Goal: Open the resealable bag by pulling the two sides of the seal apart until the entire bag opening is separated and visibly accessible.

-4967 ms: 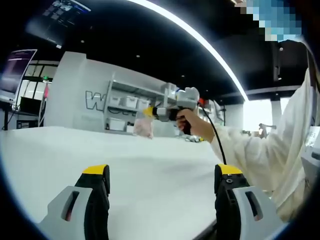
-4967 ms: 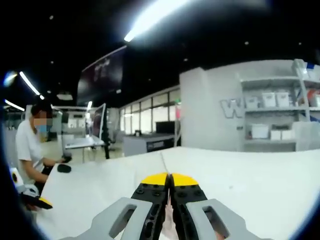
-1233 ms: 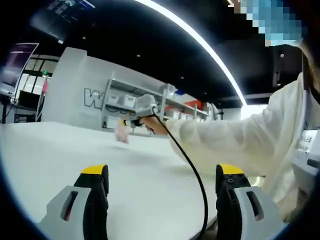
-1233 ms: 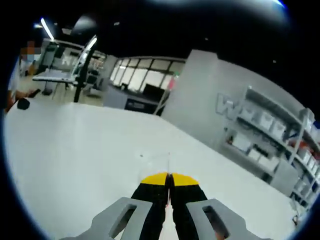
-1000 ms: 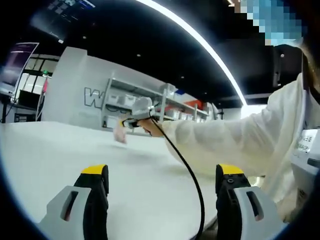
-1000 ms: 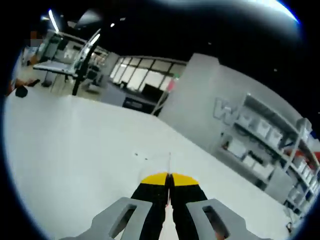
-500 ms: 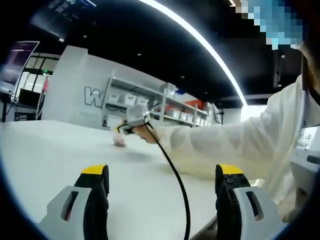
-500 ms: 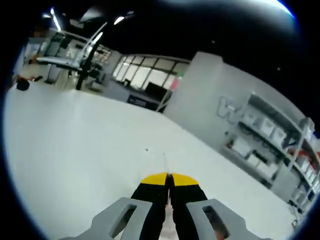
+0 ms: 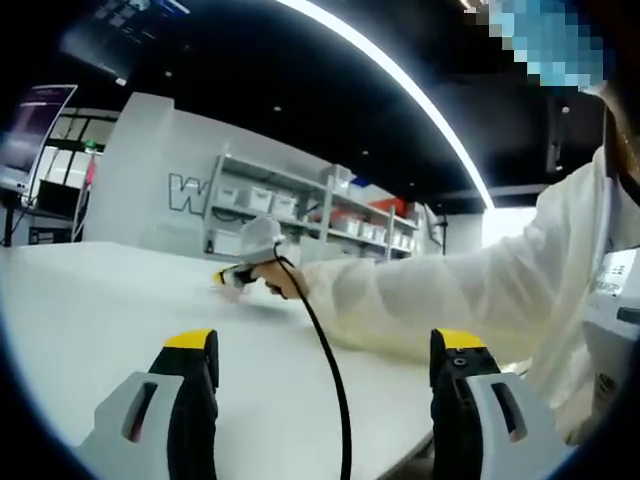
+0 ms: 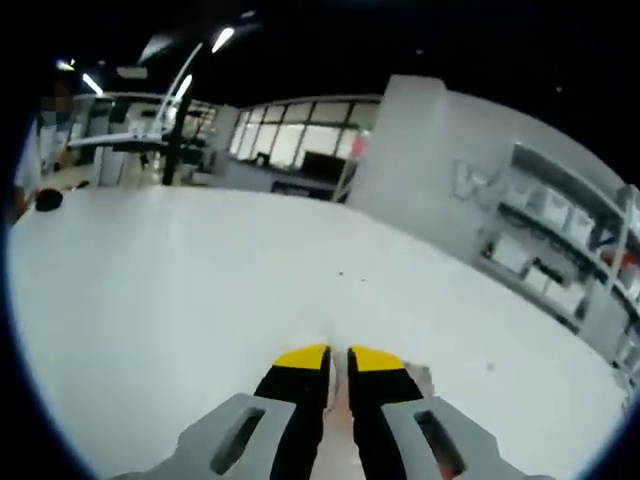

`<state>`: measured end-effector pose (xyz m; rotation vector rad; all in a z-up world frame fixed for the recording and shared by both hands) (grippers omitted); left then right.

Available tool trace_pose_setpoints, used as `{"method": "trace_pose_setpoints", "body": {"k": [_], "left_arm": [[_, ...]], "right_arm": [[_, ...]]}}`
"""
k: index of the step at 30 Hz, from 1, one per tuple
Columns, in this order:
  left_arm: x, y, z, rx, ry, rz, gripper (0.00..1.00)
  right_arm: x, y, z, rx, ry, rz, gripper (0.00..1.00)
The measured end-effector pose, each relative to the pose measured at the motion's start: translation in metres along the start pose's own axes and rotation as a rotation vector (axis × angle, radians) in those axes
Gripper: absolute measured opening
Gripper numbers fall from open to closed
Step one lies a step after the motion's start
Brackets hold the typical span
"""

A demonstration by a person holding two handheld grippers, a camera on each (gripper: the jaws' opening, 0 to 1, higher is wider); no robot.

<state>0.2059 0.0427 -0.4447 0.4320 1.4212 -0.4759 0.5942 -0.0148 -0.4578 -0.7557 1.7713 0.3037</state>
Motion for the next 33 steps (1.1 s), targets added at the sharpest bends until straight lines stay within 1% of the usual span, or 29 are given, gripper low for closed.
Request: {"method": "trace_pose_setpoints", "body": {"k": [1,3,4,8,14,17,19,20,22,23,25,26,27,29,31,33], "left_arm": [[0.000,0.000,0.000,0.000,0.001,0.000,0.87],[0.000,0.001,0.000,-0.002,-0.003,-0.002,0.87],[0.000,0.001,0.000,-0.003,-0.003,-0.002,0.86],[0.000,0.001,0.000,-0.002,-0.002,0.005,0.86],[0.000,0.001,-0.001,-0.006,-0.003,0.007,0.86],[0.000,0.002,-0.001,-0.007,-0.002,0.009,0.86],[0.000,0.002,-0.001,-0.008,-0.001,0.012,0.86],[0.000,0.002,-0.001,-0.009,-0.002,0.013,0.85],[0.000,0.002,-0.001,-0.009,-0.004,0.011,0.85],[0.000,0.002,-0.001,-0.009,-0.005,0.010,0.85],[0.000,0.002,-0.001,-0.010,-0.004,0.011,0.85],[0.000,0.002,-0.001,-0.009,-0.003,0.011,0.85],[0.000,0.002,-0.001,-0.009,-0.003,0.013,0.85],[0.000,0.002,-0.001,-0.010,-0.003,0.015,0.85],[0.000,0.002,-0.001,-0.010,-0.005,0.014,0.85],[0.000,0.002,-0.001,-0.011,-0.007,0.011,0.85]], "right_arm": [[0.002,0.002,-0.001,-0.013,0.003,0.008,0.06],[0.004,0.007,-0.001,-0.043,-0.007,0.071,0.13],[0.004,0.007,-0.002,-0.050,-0.014,0.092,0.15],[-0.001,0.004,-0.006,-0.053,-0.053,0.139,0.16],[-0.010,0.002,-0.011,-0.043,-0.110,0.149,0.24],[-0.015,0.002,-0.013,-0.042,-0.136,0.157,0.26],[-0.017,0.003,-0.015,-0.038,-0.148,0.146,0.27],[-0.019,0.004,-0.016,-0.030,-0.158,0.117,0.30],[-0.023,0.003,-0.017,-0.005,-0.188,0.074,0.41],[-0.024,0.004,-0.018,-0.001,-0.195,0.064,0.49],[-0.029,0.005,-0.020,0.005,-0.236,0.053,0.63],[-0.030,0.005,-0.021,0.004,-0.242,0.054,0.72],[-0.033,0.006,-0.022,-0.007,-0.264,0.065,0.76],[-0.035,0.007,-0.023,-0.017,-0.268,0.082,0.82],[-0.036,0.007,-0.026,-0.014,-0.269,0.092,0.85],[-0.038,0.005,-0.029,0.007,-0.280,0.091,0.96]]}}
Point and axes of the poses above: the point that each gripper's makers call its tool centre point, and the gripper's own axes: z roughly forward along the fingers, y roughly to its left, x roughly out of its underside, the point moved 6 cm from there along -z, roughly backward along the fingers, and after that the axes turned 9 degrees about z, right-handed, at the moved point
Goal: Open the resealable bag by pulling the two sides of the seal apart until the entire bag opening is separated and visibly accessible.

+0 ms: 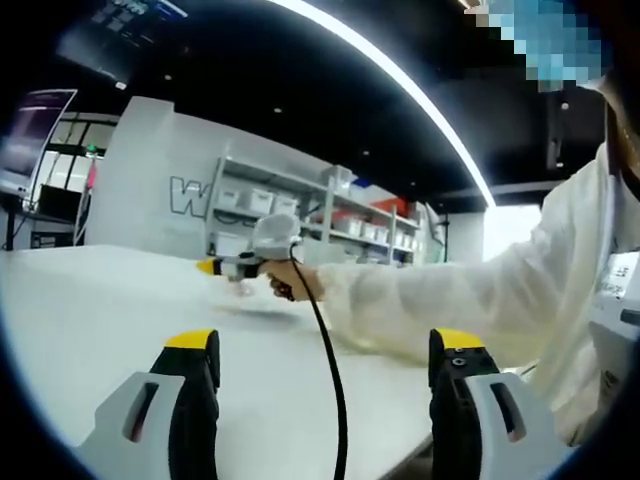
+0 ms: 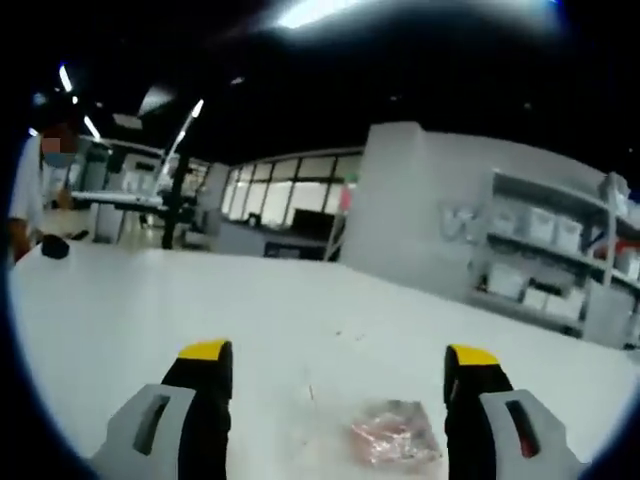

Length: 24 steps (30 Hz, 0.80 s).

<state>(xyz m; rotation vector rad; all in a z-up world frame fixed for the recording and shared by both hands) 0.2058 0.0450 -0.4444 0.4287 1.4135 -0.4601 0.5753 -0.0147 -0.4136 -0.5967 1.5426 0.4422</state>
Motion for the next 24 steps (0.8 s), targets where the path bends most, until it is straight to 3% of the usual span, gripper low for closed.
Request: {"method": "trace_pose_setpoints", "body": {"k": [1,8,15,19,24], "left_arm": [[0.000,0.000,0.000,0.000,-0.001,-0.001,0.85],[0.000,0.000,0.000,0.001,-0.001,-0.002,0.85],[0.000,0.000,0.000,0.003,0.002,-0.001,0.85],[0.000,0.000,0.000,0.003,0.001,-0.001,0.85],[-0.001,0.000,0.000,0.004,0.000,-0.002,0.85]], "right_arm": [[-0.002,-0.001,-0.001,0.008,-0.017,-0.004,1.00],[-0.011,-0.005,-0.016,0.018,-0.015,-0.007,1.00],[-0.031,-0.005,-0.038,0.000,-0.077,-0.021,1.00],[-0.039,-0.008,-0.049,0.005,-0.065,-0.056,0.99],[-0.052,-0.010,-0.060,-0.006,-0.098,-0.075,0.98]]}}
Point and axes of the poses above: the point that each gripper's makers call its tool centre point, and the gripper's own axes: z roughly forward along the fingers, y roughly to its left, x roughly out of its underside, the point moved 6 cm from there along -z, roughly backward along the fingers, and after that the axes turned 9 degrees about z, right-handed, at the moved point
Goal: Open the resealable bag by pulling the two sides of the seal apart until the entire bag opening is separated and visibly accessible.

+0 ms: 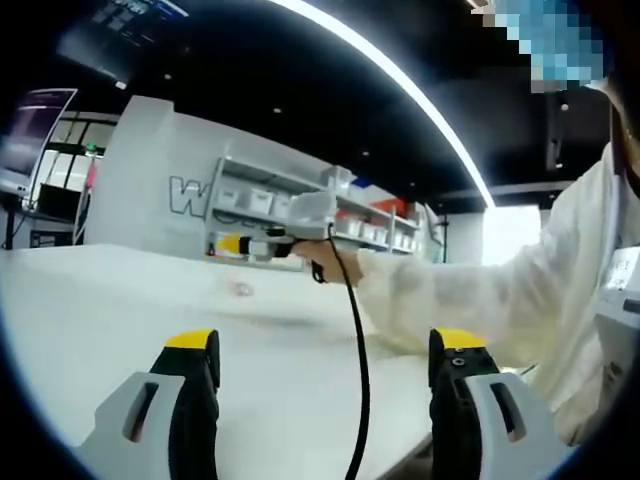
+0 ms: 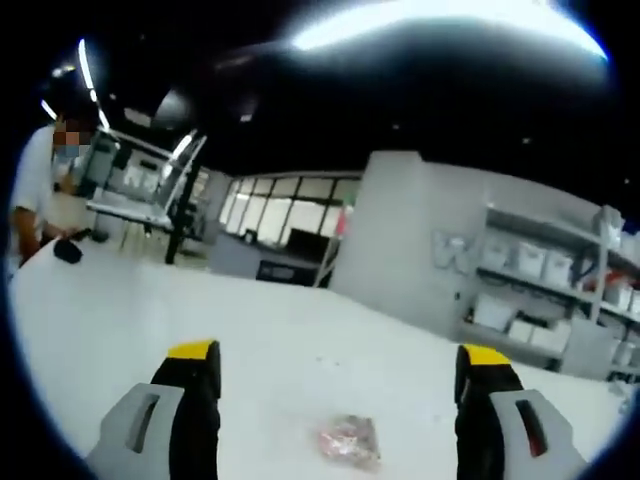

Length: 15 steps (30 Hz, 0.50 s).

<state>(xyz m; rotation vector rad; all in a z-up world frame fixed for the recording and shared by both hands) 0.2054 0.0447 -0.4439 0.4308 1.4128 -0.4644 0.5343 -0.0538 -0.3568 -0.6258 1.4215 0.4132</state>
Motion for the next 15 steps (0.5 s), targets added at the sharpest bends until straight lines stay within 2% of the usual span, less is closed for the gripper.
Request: {"method": "trace_pose_setpoints", "body": {"k": [3,6,15], "left_arm": [[0.000,0.000,0.000,0.000,0.001,0.002,0.85],[0.001,0.000,0.000,0.000,0.001,0.001,0.85],[0.001,0.000,0.001,-0.001,-0.001,0.003,0.86]], "right_arm": [[-0.006,0.000,-0.006,-0.002,-0.003,0.013,0.95],[-0.013,0.003,-0.013,-0.019,-0.034,0.005,0.91],[-0.013,0.009,-0.031,-0.051,-0.030,-0.015,0.92]]}}
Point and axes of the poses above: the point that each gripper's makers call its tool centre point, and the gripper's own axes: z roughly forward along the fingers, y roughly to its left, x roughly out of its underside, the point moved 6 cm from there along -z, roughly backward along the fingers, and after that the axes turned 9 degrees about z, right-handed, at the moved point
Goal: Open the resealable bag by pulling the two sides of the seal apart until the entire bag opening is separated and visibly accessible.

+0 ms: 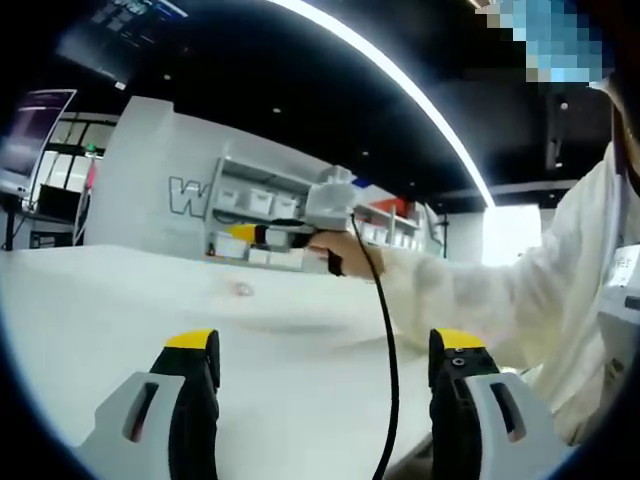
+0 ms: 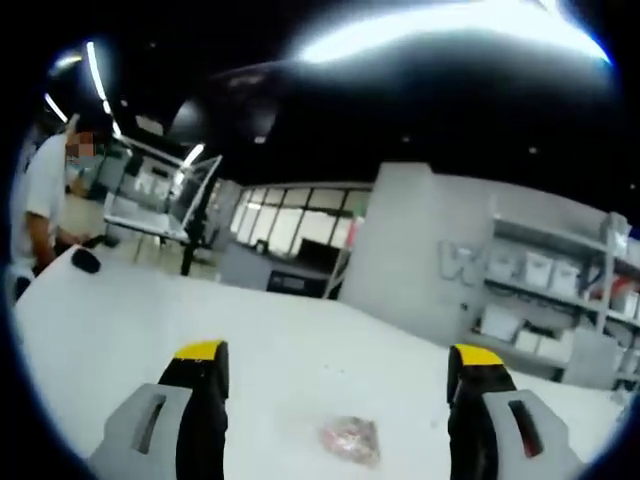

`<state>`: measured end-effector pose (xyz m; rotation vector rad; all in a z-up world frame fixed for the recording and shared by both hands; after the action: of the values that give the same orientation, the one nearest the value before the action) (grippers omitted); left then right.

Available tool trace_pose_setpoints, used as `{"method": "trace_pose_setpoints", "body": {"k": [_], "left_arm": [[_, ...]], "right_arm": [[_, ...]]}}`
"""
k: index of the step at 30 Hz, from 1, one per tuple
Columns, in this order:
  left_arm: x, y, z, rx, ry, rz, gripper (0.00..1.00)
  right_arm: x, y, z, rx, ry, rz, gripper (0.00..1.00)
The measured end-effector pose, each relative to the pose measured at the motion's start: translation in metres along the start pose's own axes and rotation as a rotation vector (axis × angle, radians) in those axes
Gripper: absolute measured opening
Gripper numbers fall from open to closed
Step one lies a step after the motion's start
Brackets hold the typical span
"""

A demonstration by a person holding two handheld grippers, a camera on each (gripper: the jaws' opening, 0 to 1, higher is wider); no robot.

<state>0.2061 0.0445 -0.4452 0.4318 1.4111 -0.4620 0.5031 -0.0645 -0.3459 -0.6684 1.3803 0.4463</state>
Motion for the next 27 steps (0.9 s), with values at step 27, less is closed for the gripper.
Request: {"method": "trace_pose_setpoints", "body": {"k": [27], "left_arm": [[0.000,0.002,-0.001,-0.004,0.003,0.008,0.85]], "right_arm": [[0.008,-0.004,-0.022,0.000,0.009,0.010,0.86]]}}
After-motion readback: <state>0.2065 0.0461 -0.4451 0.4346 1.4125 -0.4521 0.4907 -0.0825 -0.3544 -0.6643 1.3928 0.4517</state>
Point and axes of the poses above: the point that each gripper's makers call its tool centre point, and the gripper's own axes: z roughly forward along the fingers, y roughly to its left, x roughly out of its underside, the point moved 6 cm from there along -z, roughly backward along the fingers, and after that the axes turned 9 degrees about z, right-handed, at the moved point
